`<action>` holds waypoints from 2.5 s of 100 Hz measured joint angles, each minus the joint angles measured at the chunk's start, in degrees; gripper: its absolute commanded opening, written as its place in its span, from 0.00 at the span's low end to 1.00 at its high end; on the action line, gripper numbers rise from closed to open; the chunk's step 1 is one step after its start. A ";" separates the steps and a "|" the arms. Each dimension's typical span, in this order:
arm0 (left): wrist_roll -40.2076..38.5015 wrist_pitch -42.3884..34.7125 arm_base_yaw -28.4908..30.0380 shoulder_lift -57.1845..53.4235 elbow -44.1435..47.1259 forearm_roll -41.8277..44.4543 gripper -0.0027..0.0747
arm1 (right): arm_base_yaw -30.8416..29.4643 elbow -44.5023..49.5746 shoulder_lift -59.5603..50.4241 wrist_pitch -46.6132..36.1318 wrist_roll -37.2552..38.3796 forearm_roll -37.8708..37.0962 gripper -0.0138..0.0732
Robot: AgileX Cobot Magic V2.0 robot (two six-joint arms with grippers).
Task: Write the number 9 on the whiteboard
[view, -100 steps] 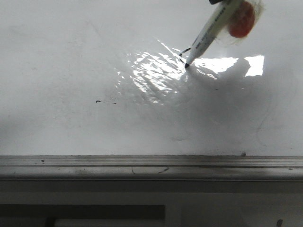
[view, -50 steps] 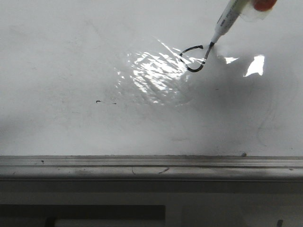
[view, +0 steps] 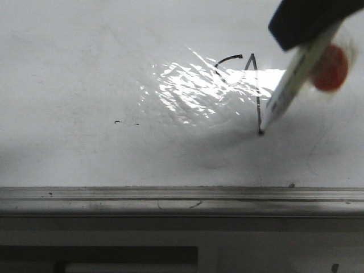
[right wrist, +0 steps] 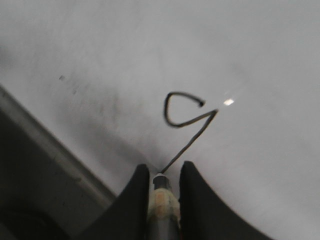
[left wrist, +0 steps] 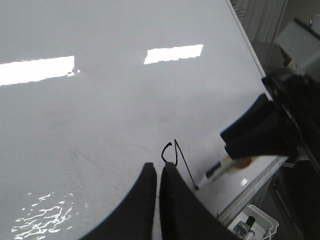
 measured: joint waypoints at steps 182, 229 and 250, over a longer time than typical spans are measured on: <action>0.35 34.18 0.00 34.78 -15.91 18.51 0.21 | 13.96 -8.85 -0.69 -1.26 -23.43 16.74 0.08; 2.85 38.07 -0.26 34.59 -14.11 20.49 0.01 | 13.96 -8.85 0.31 -3.66 -22.91 17.09 0.60; 0.93 33.42 0.45 34.71 -10.78 19.82 0.01 | 13.96 -8.85 -1.54 -4.96 -22.91 16.95 0.71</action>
